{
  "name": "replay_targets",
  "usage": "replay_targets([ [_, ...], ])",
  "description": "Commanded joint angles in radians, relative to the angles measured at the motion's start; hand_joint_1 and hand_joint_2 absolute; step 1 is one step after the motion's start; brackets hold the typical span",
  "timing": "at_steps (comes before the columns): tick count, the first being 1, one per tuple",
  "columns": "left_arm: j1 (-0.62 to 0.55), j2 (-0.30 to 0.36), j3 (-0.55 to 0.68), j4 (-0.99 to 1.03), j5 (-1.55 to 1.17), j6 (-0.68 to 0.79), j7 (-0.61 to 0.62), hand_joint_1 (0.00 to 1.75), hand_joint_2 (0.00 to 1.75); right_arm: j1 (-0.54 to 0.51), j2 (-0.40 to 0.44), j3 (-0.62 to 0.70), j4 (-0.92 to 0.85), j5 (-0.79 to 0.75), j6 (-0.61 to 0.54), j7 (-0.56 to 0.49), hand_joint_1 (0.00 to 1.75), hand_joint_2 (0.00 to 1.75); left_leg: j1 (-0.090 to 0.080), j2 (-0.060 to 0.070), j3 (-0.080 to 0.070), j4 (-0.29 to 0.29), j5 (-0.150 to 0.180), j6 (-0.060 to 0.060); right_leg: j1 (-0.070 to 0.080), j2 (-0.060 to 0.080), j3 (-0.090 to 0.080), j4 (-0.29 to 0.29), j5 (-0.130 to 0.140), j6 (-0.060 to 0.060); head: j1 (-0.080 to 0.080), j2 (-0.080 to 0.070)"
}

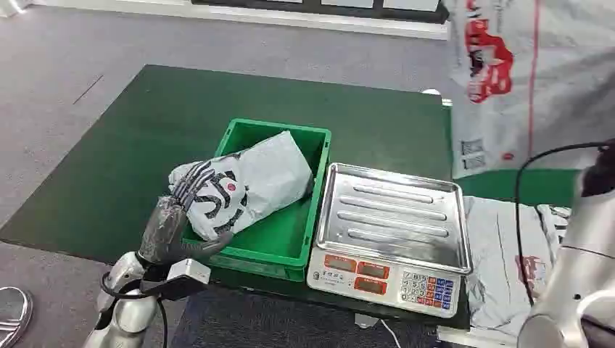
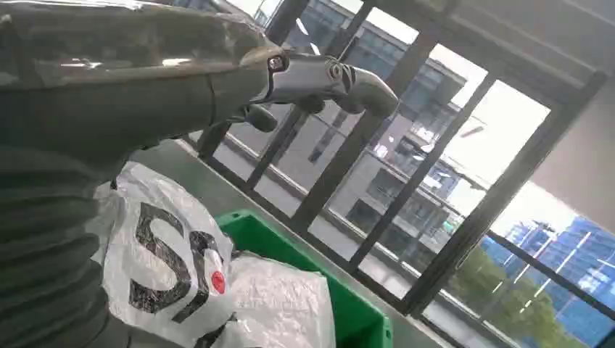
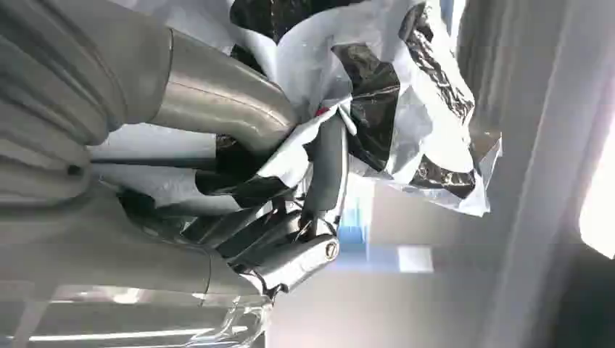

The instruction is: Moved the parcel from conveyor to table for the left to box.

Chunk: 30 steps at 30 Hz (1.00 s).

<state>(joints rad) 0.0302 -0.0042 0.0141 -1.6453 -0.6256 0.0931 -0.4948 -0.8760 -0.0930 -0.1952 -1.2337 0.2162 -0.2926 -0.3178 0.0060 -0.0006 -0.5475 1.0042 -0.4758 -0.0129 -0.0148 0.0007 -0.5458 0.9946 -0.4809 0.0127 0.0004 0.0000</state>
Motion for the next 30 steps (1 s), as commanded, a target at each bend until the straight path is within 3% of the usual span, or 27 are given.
replay_targets([
  [1,-0.017,0.023,-0.021,0.074,0.030,0.021,-0.008,0.00,1.75,-0.161,0.122,0.216,0.122,-0.169,-0.031,0.038,1.75,1.75,-0.001,0.006,-0.002,0.000,0.001,-0.001,-0.001,0.005,-0.006,0.002,0.002,-0.002,0.000,0.000],
  [9,-0.026,0.033,-0.025,0.096,0.050,0.029,-0.014,0.00,1.75,-0.144,0.125,0.291,0.143,-0.315,-0.022,0.034,1.75,1.75,0.000,-0.001,-0.003,0.000,0.003,-0.002,0.000,-0.001,-0.004,0.001,0.001,-0.001,0.000,0.000],
  [24,-0.023,0.034,-0.025,0.088,0.052,0.035,-0.014,0.00,1.75,-0.120,0.137,0.322,0.136,-0.350,-0.027,0.024,1.75,1.75,0.000,-0.001,-0.005,-0.002,0.005,-0.002,0.000,-0.001,-0.005,-0.001,0.004,-0.003,0.000,0.000],
  [30,-0.042,0.025,-0.014,0.102,0.053,0.037,-0.005,0.00,1.75,-0.164,0.127,0.354,0.183,-0.435,0.028,0.118,1.75,1.75,0.000,-0.001,-0.006,0.000,0.004,-0.002,0.000,-0.001,-0.006,0.001,0.003,-0.002,0.000,0.000],
])
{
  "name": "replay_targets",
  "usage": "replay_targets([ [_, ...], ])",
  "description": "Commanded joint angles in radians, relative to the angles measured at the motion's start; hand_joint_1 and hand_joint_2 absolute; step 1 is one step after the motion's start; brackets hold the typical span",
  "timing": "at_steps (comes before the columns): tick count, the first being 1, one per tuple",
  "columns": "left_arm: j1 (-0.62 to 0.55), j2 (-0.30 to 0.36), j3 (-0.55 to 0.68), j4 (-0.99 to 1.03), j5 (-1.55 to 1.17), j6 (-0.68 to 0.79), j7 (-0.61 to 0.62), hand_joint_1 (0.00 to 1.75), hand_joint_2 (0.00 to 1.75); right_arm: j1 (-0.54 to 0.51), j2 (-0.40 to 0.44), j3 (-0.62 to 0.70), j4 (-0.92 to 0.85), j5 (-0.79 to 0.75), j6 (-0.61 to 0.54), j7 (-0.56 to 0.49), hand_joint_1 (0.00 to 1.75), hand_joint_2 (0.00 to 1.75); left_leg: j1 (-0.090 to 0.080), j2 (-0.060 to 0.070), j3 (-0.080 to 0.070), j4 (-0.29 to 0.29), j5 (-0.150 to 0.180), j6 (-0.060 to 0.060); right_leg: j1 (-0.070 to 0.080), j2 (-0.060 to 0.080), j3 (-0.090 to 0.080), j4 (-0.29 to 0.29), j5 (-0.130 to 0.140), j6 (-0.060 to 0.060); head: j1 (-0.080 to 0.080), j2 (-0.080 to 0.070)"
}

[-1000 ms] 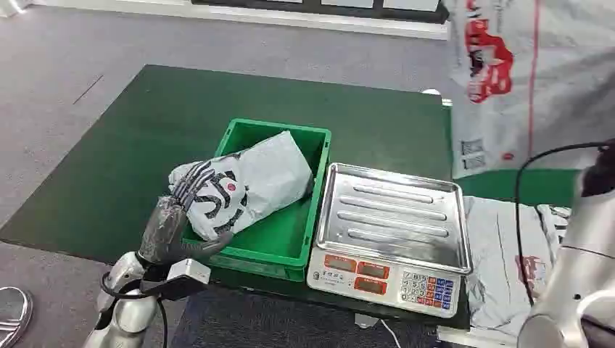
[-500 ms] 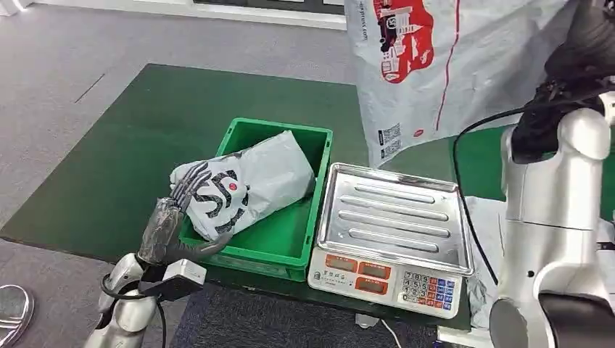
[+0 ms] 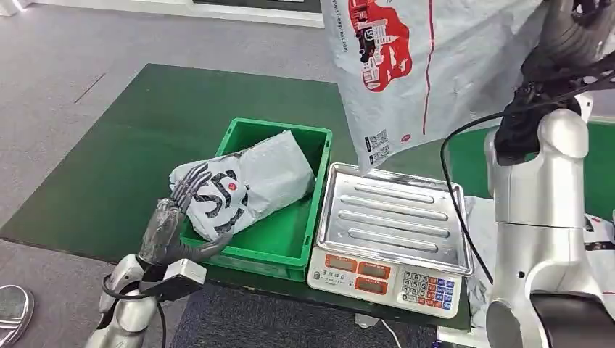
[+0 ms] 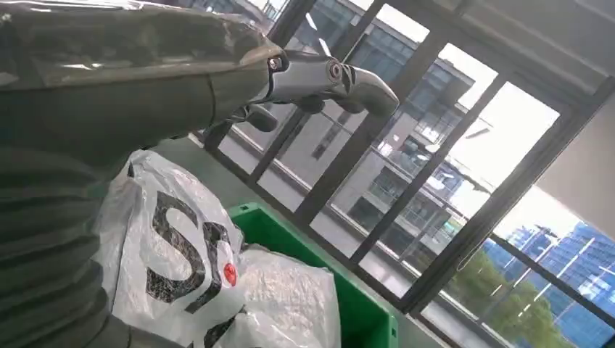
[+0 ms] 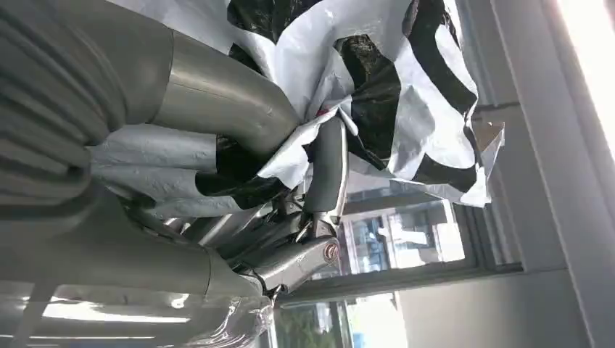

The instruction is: Moved the parcel from conveyor to table for the left to box.

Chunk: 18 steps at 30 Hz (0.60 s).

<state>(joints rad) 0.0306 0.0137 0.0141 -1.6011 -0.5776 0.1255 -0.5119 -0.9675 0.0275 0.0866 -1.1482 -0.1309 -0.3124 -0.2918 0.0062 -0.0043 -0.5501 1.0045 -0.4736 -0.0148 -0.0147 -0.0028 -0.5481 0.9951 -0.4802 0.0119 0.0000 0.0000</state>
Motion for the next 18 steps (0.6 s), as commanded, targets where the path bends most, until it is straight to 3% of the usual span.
replay_targets([
  [1,-0.048,0.010,-0.016,0.063,0.005,0.005,0.012,0.00,1.75,-0.077,0.005,0.083,0.125,-0.118,0.072,0.106,1.75,1.75,0.000,0.002,-0.004,-0.001,0.003,0.000,0.000,0.002,-0.005,0.000,0.003,-0.001,0.000,0.000],
  [8,-0.052,0.011,-0.022,0.070,0.006,0.006,0.012,0.00,1.75,-0.075,0.012,0.163,0.273,-0.261,0.201,0.152,1.75,1.75,0.000,0.002,0.000,0.000,0.001,0.000,0.000,0.002,-0.001,0.000,0.001,-0.001,0.000,0.000],
  [14,-0.060,0.015,-0.026,0.076,0.007,0.004,0.015,0.00,1.75,-0.109,0.020,0.251,0.426,-0.281,0.238,0.177,1.75,1.75,0.000,0.003,-0.001,-0.001,0.002,-0.001,0.000,0.002,-0.002,0.000,0.002,-0.001,0.000,0.000],
  [18,-0.043,0.011,-0.015,0.061,0.006,0.007,0.020,0.00,1.75,-0.122,-0.001,0.292,0.437,-0.253,0.261,0.168,1.75,1.75,0.000,0.001,-0.001,0.000,0.001,-0.001,0.000,0.001,-0.002,0.001,0.001,-0.001,0.000,0.000],
])
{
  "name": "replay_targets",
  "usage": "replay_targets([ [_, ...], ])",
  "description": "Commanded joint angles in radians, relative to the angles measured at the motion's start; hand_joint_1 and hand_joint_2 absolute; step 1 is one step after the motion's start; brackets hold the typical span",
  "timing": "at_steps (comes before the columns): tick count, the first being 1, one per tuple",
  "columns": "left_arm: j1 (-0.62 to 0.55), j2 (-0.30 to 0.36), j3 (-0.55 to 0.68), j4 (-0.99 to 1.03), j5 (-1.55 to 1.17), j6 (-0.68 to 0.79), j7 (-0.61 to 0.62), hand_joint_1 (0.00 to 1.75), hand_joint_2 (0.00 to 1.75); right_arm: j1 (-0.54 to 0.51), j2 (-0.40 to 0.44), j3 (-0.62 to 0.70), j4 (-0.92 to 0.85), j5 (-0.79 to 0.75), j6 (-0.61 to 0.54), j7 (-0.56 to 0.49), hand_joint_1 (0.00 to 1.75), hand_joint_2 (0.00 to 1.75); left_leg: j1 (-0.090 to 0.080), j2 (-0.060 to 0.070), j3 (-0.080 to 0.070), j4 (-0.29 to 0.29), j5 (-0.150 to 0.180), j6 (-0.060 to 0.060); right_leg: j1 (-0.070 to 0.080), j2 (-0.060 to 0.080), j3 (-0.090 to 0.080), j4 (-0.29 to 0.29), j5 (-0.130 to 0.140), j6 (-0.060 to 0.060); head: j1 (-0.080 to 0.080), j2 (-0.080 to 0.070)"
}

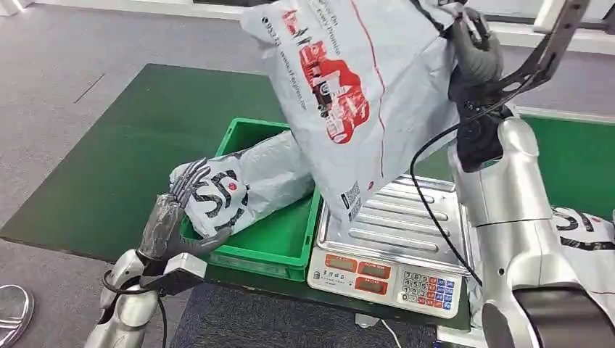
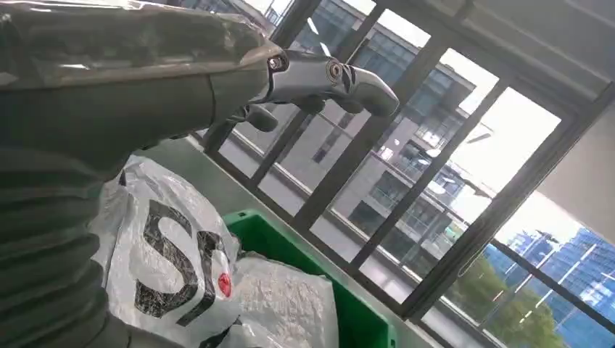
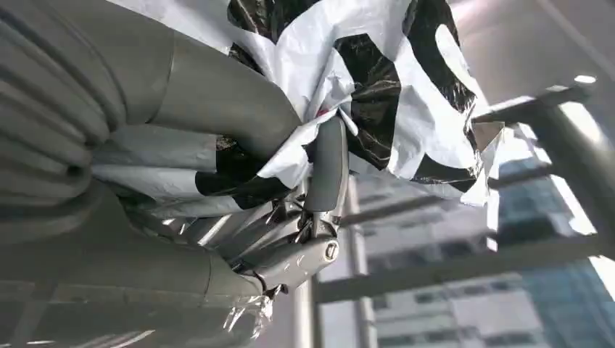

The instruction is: Moved the parcel from conveyor to table for the left to box.

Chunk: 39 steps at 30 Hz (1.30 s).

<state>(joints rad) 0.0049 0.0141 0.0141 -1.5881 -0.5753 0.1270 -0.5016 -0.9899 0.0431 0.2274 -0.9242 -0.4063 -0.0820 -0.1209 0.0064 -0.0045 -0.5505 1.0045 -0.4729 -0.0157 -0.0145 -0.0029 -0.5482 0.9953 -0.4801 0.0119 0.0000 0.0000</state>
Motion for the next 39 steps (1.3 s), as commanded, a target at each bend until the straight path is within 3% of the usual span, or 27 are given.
replay_targets([
  [1,-0.003,0.010,-0.009,0.036,0.003,0.007,0.011,0.00,1.75,-0.102,-0.035,0.160,0.192,0.034,0.036,-0.004,1.75,1.75,0.000,0.001,-0.002,0.000,0.001,0.000,0.000,0.001,-0.002,0.000,0.001,-0.001,0.000,0.000],
  [12,0.025,0.041,0.009,0.009,0.009,-0.006,0.014,0.00,1.75,-0.058,-0.162,0.266,0.109,0.073,0.148,0.102,1.75,1.75,0.000,0.000,-0.003,0.000,0.001,0.000,0.001,0.000,-0.002,-0.001,0.001,-0.001,0.000,0.000],
  [21,0.023,0.059,-0.001,0.018,0.022,-0.005,0.015,0.00,1.75,-0.010,-0.207,0.364,0.084,0.061,0.209,0.141,1.75,1.75,0.000,0.000,-0.001,0.000,0.001,0.000,0.000,0.000,-0.001,-0.001,0.001,0.000,0.000,0.000],
  [39,0.026,0.076,-0.019,0.029,0.038,0.005,0.016,0.00,1.75,0.034,-0.240,0.480,0.176,0.053,0.215,0.138,1.75,1.75,0.000,0.000,-0.002,-0.001,0.002,0.000,0.001,0.000,-0.002,-0.002,0.002,-0.001,0.000,0.000],
])
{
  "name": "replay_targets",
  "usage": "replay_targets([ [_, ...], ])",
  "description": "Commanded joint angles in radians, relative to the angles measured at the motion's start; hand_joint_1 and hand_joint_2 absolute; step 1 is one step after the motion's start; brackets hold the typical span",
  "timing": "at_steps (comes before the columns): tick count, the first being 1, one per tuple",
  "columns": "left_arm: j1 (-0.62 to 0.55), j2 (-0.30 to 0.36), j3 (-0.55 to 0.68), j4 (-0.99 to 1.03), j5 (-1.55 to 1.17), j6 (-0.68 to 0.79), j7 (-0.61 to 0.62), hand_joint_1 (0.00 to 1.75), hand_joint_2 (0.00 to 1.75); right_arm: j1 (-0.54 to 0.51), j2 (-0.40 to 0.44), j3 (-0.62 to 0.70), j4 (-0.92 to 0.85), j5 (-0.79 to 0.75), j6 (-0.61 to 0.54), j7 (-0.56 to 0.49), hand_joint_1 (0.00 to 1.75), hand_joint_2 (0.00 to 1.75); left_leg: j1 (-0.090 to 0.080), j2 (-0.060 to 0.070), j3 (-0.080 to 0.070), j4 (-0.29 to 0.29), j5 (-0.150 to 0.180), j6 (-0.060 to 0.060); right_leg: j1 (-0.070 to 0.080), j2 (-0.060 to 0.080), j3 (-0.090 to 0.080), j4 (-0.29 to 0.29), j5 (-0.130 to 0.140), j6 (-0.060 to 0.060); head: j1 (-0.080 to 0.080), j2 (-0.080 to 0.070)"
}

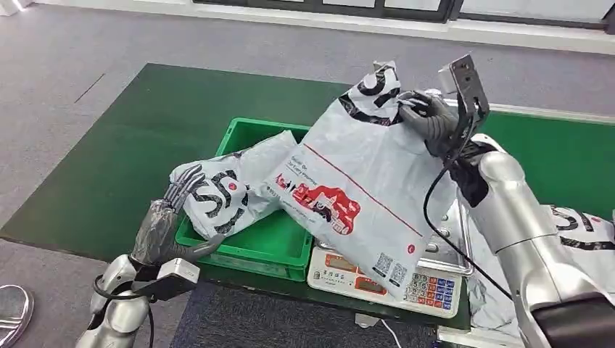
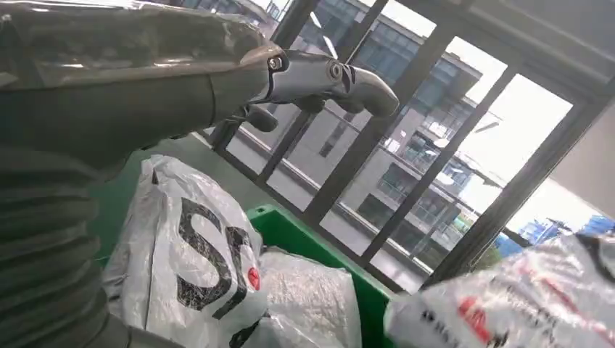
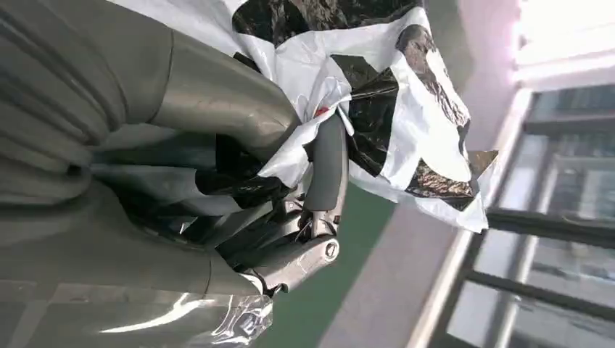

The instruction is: Moved the parcel from conveyor to table for the left to box.

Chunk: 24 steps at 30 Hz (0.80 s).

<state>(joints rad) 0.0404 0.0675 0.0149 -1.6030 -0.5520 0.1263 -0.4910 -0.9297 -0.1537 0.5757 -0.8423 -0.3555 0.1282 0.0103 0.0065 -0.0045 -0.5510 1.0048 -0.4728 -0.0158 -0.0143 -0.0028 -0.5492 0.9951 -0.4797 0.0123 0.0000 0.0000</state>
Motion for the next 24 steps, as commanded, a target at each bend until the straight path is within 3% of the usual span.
replay_targets([
  [1,-0.002,0.026,-0.019,0.044,0.017,0.007,0.006,0.00,1.75,-0.023,-0.053,0.141,0.108,0.004,0.009,0.018,1.75,1.75,0.000,0.000,-0.001,-0.001,0.001,0.000,0.000,0.000,0.000,-0.001,0.001,-0.001,0.000,0.000],
  [12,0.016,0.028,-0.016,0.041,0.024,0.014,0.002,0.00,1.75,-0.009,-0.093,0.155,0.126,0.015,0.019,0.004,1.75,1.75,0.000,0.000,-0.001,-0.001,0.001,0.000,0.000,-0.001,-0.001,-0.001,0.001,-0.001,0.000,0.000],
  [19,0.037,0.022,-0.003,0.022,0.025,0.023,0.002,0.00,1.75,0.047,-0.179,0.115,0.050,0.052,-0.028,-0.020,1.75,1.75,0.000,-0.002,-0.002,-0.001,0.001,0.001,0.000,-0.002,-0.001,-0.002,0.001,-0.001,0.000,0.000],
  [24,0.033,0.020,-0.006,0.030,0.025,0.023,0.000,0.00,1.75,0.059,-0.177,0.103,0.049,0.060,-0.034,-0.022,1.75,1.75,0.000,0.000,-0.002,-0.001,0.001,0.001,0.000,-0.001,-0.001,-0.002,0.001,-0.001,0.000,0.000],
])
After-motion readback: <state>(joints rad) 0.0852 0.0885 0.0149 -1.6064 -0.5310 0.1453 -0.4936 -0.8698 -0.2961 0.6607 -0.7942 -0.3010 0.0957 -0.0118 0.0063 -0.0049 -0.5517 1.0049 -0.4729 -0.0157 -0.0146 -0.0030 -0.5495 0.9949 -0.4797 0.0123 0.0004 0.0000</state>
